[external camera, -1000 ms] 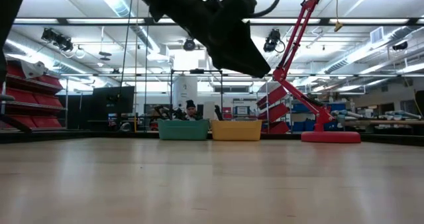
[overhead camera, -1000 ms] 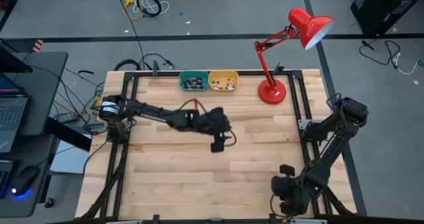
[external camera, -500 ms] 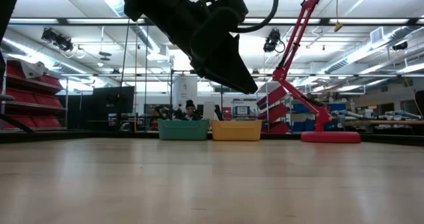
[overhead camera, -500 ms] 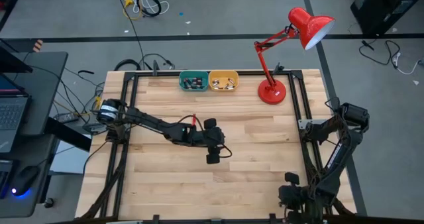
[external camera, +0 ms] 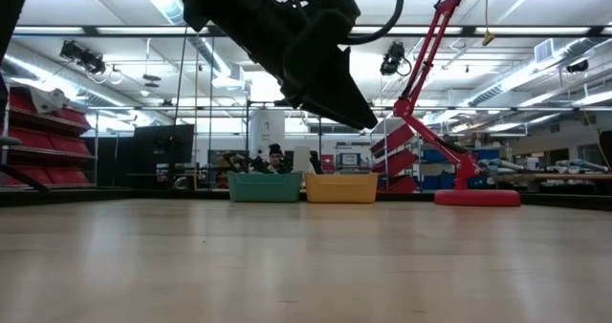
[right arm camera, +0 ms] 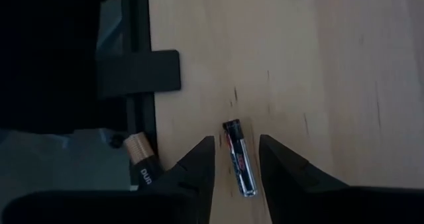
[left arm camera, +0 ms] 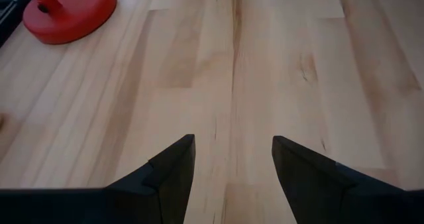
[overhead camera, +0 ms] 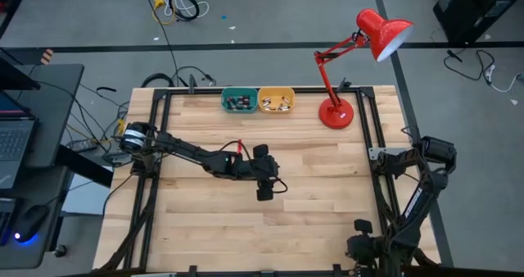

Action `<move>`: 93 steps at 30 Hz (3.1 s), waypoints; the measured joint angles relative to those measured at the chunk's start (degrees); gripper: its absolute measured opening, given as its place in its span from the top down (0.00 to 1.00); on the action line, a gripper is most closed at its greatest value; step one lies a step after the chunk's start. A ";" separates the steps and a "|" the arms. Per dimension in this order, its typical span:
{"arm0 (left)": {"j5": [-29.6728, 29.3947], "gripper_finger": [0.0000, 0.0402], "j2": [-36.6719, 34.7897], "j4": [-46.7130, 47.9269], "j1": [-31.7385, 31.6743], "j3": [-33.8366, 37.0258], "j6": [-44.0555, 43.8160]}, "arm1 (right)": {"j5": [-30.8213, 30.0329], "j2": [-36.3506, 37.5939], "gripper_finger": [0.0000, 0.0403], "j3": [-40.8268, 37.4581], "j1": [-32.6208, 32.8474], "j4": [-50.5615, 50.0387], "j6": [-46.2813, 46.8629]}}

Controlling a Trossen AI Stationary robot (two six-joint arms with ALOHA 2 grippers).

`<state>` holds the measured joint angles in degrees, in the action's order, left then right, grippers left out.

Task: Sort batteries
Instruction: Put the white battery into the yellow bin, then put the black battery into the blue bin

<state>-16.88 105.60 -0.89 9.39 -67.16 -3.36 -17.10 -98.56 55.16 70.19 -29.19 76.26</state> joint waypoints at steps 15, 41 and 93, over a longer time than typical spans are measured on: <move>-0.49 0.46 0.00 1.59 0.00 0.00 -0.24 | 3.71 -4.27 0.78 0.35 -0.85 -2.09 -1.90; -2.91 0.46 -5.87 24.01 2.53 -0.02 -13.62 | -27.31 -4.24 0.96 -0.24 -21.10 -11.72 -18.41; -18.11 0.46 -20.81 -22.74 12.92 36.70 -22.10 | -13.29 -3.90 0.58 9.35 -95.41 27.75 -82.28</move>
<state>-34.98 84.79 -23.63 22.31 -30.46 -25.45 -30.39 -102.47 64.51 -25.22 -1.44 -6.02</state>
